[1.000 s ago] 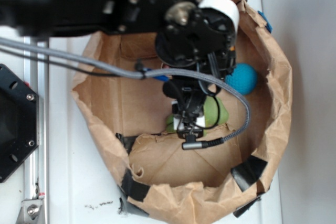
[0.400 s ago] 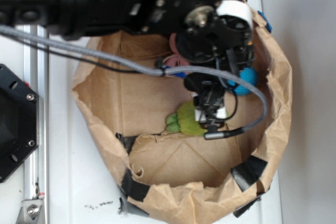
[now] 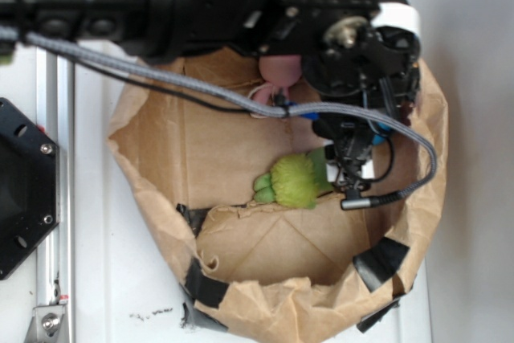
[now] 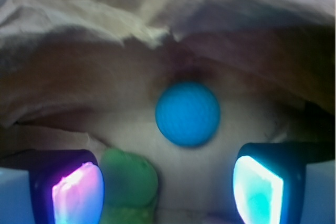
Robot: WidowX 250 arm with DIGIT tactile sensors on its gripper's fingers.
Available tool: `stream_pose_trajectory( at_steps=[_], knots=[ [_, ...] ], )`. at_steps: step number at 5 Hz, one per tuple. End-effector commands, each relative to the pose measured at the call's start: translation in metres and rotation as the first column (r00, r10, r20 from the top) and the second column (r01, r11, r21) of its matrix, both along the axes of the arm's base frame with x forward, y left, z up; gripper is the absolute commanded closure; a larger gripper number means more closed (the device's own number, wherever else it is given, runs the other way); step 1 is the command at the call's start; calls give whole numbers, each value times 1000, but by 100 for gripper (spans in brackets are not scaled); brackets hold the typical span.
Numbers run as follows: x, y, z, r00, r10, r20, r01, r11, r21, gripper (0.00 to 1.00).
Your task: Grab the blue ball.
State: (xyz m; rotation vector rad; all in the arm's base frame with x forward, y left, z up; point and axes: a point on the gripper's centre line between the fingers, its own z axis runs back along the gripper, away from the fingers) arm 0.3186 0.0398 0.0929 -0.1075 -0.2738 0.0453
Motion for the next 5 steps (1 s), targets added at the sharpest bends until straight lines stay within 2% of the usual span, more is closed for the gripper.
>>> stream_pose_trajectory(
  at_steps=[1, 2, 5],
  knots=[
    [19, -2, 9, 997, -18, 76, 19, 1000, -8, 0],
    [19, -10, 2, 994, -31, 109, 34, 999, -23, 0],
    [1, -13, -25, 995, -60, 74, 60, 998, 7, 0]
  ],
)
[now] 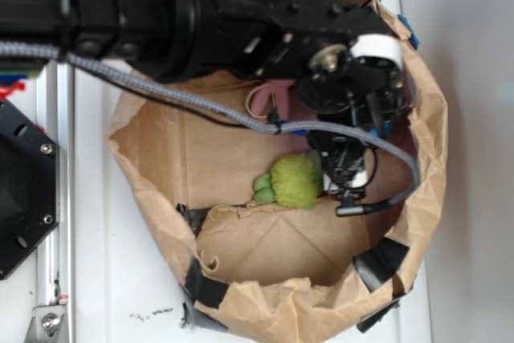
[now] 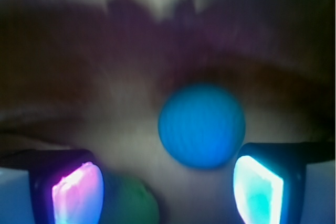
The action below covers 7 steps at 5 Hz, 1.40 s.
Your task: Grab the blue ball.
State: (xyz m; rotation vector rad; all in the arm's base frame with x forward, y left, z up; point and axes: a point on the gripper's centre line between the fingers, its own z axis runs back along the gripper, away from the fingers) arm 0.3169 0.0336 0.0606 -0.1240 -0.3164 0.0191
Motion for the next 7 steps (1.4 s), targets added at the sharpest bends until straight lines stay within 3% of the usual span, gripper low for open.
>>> stream_pose_trajectory(
  at_steps=[1, 3, 5, 7],
  knots=[
    [5, -3, 3, 999, -32, 27, 32, 999, 20, 0],
    [23, -4, -4, 997, -66, 49, 64, 997, 33, 0],
    [23, 25, -6, 998, -20, 62, 17, 999, 47, 0],
    [13, 12, 1, 997, -60, 58, 58, 998, 37, 0]
  ],
)
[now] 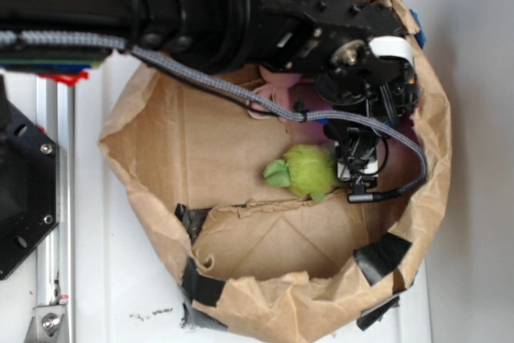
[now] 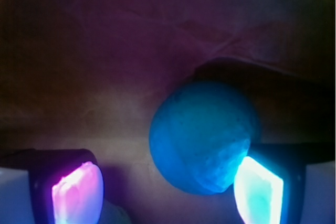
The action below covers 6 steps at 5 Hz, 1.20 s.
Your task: Grab the blue ball.
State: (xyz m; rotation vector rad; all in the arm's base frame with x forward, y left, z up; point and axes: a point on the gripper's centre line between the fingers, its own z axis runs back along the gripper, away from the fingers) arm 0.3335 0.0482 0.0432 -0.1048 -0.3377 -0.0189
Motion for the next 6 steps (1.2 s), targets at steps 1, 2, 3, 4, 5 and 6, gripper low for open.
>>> stream_pose_trajectory(
  at_steps=[1, 2, 3, 4, 5, 6],
  knots=[
    [-13, -6, 31, 998, -33, 62, 33, 999, 5, 0],
    [-19, -4, 47, 995, -18, 102, 18, 1000, 6, 0],
    [-19, 6, 52, 988, 65, 140, -72, 997, 40, 0],
    [-17, 14, 46, 981, 143, 128, -153, 986, 70, 0],
    [-16, 20, 42, 971, 203, 125, -213, 974, 72, 0],
    [-12, 18, 39, 976, 181, 121, -191, 979, 74, 0]
  ],
)
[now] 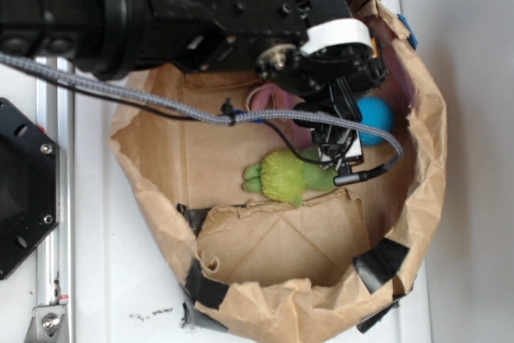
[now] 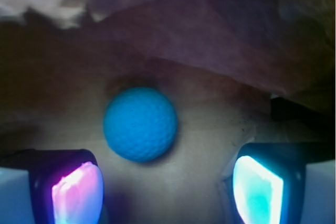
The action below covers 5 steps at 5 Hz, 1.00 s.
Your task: Grab the blue ball.
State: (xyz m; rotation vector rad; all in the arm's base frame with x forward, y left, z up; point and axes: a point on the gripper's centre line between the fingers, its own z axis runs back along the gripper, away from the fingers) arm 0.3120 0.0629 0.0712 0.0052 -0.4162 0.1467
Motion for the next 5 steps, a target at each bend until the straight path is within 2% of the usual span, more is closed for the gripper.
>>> stream_pose_trajectory(
  at_steps=[1, 2, 3, 5],
  knots=[
    [10, 0, 7, 999, -39, 31, 39, 999, 9, 0],
    [11, -14, 2, 993, -116, 23, 117, 993, -9, 0],
    [14, -20, 7, 990, -134, 48, 135, 991, -4, 0],
    [21, -13, 3, 992, -119, 46, 119, 993, -5, 0]
  ],
)
